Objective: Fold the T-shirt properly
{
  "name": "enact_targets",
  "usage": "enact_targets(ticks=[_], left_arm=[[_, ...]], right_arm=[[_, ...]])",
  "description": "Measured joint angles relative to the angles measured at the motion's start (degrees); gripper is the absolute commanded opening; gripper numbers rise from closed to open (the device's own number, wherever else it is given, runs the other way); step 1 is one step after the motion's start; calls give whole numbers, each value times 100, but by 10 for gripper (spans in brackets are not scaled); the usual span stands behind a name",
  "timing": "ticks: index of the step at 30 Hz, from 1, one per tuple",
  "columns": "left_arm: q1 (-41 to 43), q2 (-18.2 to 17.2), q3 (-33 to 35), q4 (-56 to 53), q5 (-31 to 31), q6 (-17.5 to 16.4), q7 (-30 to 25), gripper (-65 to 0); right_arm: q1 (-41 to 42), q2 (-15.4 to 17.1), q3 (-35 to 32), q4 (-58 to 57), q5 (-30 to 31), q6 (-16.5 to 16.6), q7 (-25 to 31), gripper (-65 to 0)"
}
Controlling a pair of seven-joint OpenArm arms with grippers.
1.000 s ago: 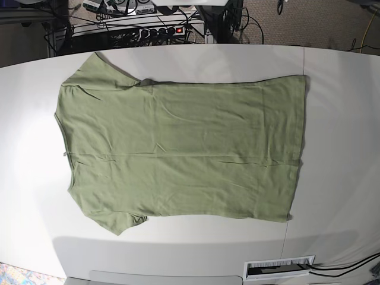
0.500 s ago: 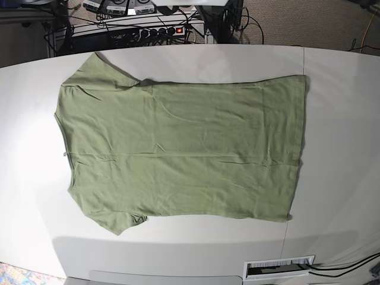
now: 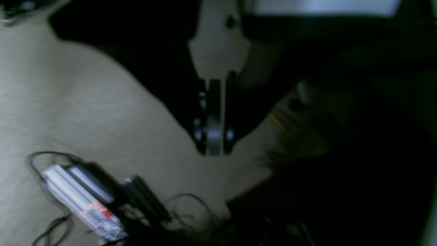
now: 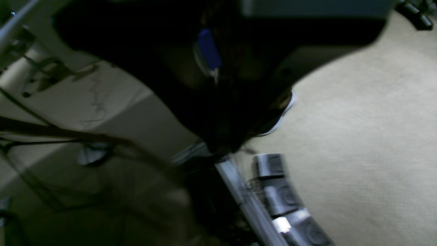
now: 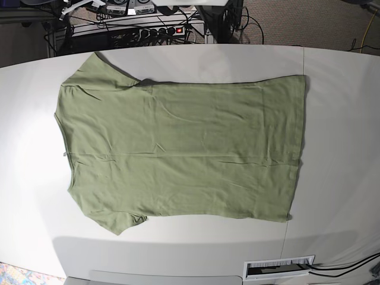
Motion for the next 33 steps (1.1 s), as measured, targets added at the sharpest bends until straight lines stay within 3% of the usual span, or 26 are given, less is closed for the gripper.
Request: enact_targets(ticks=[3, 9, 17, 22, 26, 33], left_arm=[[160, 2, 20, 321, 461, 83, 15, -650], [175, -9, 15, 999, 697, 557, 450, -650], [188, -15, 20, 1939, 1405, 573, 907, -650], [188, -55, 22, 2505, 1661, 686, 1191, -650], [136, -162, 22, 2675, 1762, 686, 1180, -650], [-595, -160, 33, 2686, 1646, 678, 929, -650]], right_arm=[[-256, 2, 227, 402, -219, -7, -96, -650], [-697, 15, 802, 1294, -345, -122, -267, -650], [-1071, 31, 1143, 2503, -931, -144, -815, -650], [-1071, 31, 1152, 2911, -1086, -361, -1056, -650], [-1069, 31, 1156, 2990, -1488, -376, -1075, -650], [-1069, 31, 1156, 2990, -1969, -702, -1185, -650]])
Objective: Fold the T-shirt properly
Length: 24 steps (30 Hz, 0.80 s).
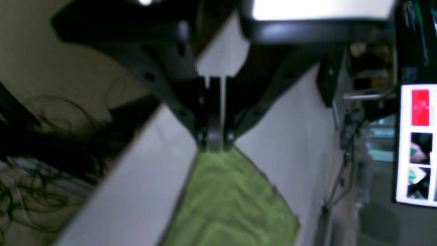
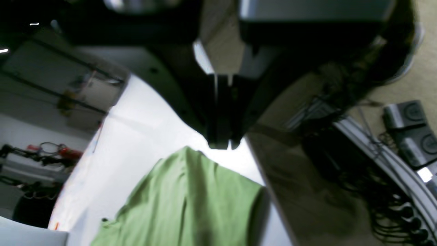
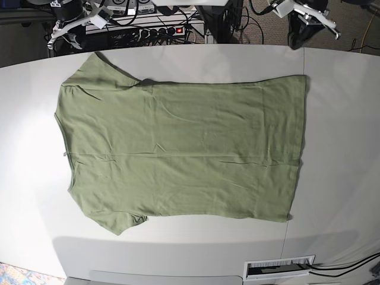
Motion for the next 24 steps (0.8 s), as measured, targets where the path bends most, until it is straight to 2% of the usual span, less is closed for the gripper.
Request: enact_targets(ticks=[1, 2, 5, 6, 10, 12, 14, 17, 22, 24], left_arm=[[-114, 0, 0, 2, -160, -63, -28, -650], [-254, 4, -4, 2, -348, -332, -22, -650], [-682, -50, 11, -155, -610, -1565, -63, -568], [-778, -72, 20, -245, -695, -1784, -39, -557], [-1121, -98, 15, -470, -693, -1799, -33, -545], [-1283, -101, 13, -577, -699, -1816, -26, -499], [-1460, -98, 15, -673, -697, -1971, -24, -463], [-1714, -118, 15, -809, -693, -1976, -118, -460], [-1897, -195, 15, -1196, -949, -1978, -393, -460], [-1897, -192, 15, -1211, -1102, -1978, -492, -460]], right_arm=[[2, 2, 0, 0, -42, 2, -13, -650], [7, 2, 0, 0, -50, 2, -20, -650], [20, 4, 0, 0, -468, 2, -192, -650], [22, 2, 0, 0, -577, -9, -251, -650], [55, 2, 0, 0, -798, 2, -472, -650], [83, 2, 0, 0, -796, 0, -487, -650], [85, 0, 0, 0, -798, 2, -487, -650], [85, 2, 0, 0, -876, 2, -490, -650], [96, 0, 0, 0, -1552, -2, -684, -650], [116, -2, 0, 0, -1574, -197, -874, -650]])
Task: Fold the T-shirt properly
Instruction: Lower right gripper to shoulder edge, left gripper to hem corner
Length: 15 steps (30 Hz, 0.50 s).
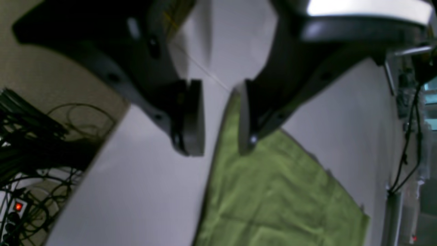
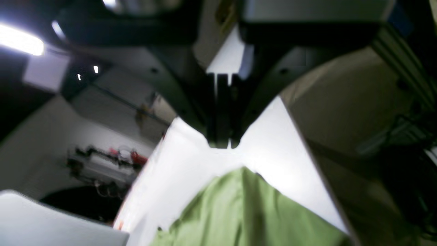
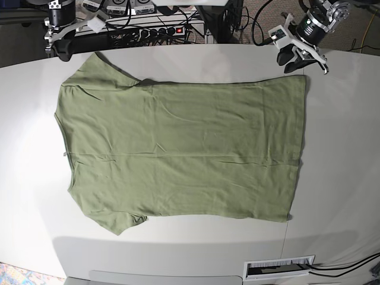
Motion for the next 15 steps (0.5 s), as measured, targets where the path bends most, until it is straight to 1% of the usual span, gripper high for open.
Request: enact_targets(ticks=[1, 2, 3, 5, 7, 8, 9, 10, 11, 12, 13, 14, 15], left_arm=[[-2, 0, 0, 4, -131, 4, -114, -460], [-7, 2, 0, 11, -317, 7, -144, -460], [-9, 2, 0, 11, -479, 4, -142, -460], [-57, 0, 0, 9, -496, 4, -138, -464], [-201, 0, 0, 9, -448, 0, -83, -465], [-295, 2, 0, 7, -323, -2, 31, -465], [-369, 0, 0, -24, -291, 24, 79, -465], [-424, 0, 0, -83, -249, 24, 81, -465], [-472, 2, 0, -162, -181, -68, 81, -465], [-516, 2, -2, -251, -98, -332, 83, -465], [-564, 0, -2, -348, -9, -647, 103, -465], [-595, 2, 2, -446, 37, -887, 103, -465], [-605, 4, 13, -509, 63, -918, -42, -465]], right_arm=[[13, 0, -2, 0, -22, -251, -26, -650], [33, 2, 0, 2, -44, -422, -85, -650], [52, 2, 0, 4, -61, -452, -127, -650], [57, 2, 2, 4, 37, -417, -33, -650], [57, 0, 0, 4, 212, -192, 144, -650], [57, 2, 0, 4, 306, -85, 173, -650], [57, 2, 0, 4, 374, -48, 173, -620], [55, 2, 0, 4, 455, -31, 173, -563], [57, 2, 0, 4, 562, -20, 173, -527], [57, 2, 0, 4, 643, 11, 177, -513], [57, 2, 0, 4, 664, 11, 177, -512], [55, 2, 0, 4, 664, 11, 199, -512], [57, 2, 0, 4, 660, 9, 240, -512]])
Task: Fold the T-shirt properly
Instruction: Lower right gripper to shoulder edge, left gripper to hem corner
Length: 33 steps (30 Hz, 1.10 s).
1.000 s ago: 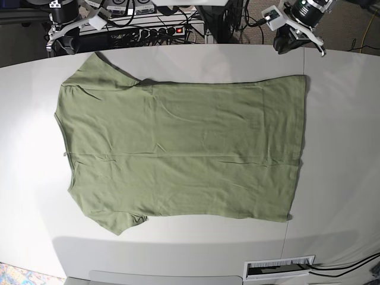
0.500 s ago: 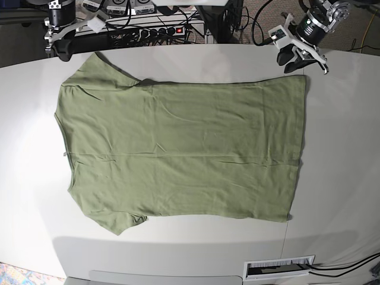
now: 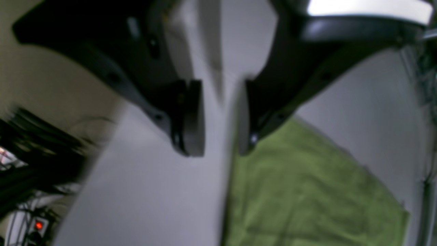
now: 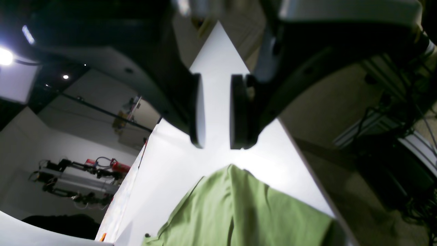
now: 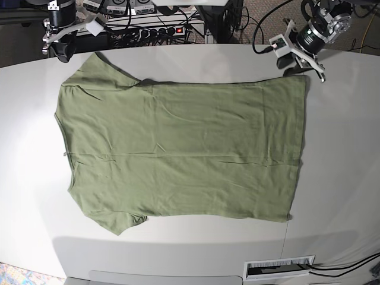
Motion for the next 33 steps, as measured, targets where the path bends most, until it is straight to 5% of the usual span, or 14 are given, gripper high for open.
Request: enact_targets(ticks=[18, 24, 33], left_arm=[[-417, -247, -13, -306, 52, -44, 0, -465], [-664, -260, -28, -767, -44, -44, -494, -465], [-306, -354, -39, -420, 11, -164, -343, -465]], right_arm=[[192, -2, 0, 0, -155, 2, -153, -512], [195, 0, 0, 0, -24, 2, -199, -512], [208, 0, 0, 0, -22, 0, -199, -512]])
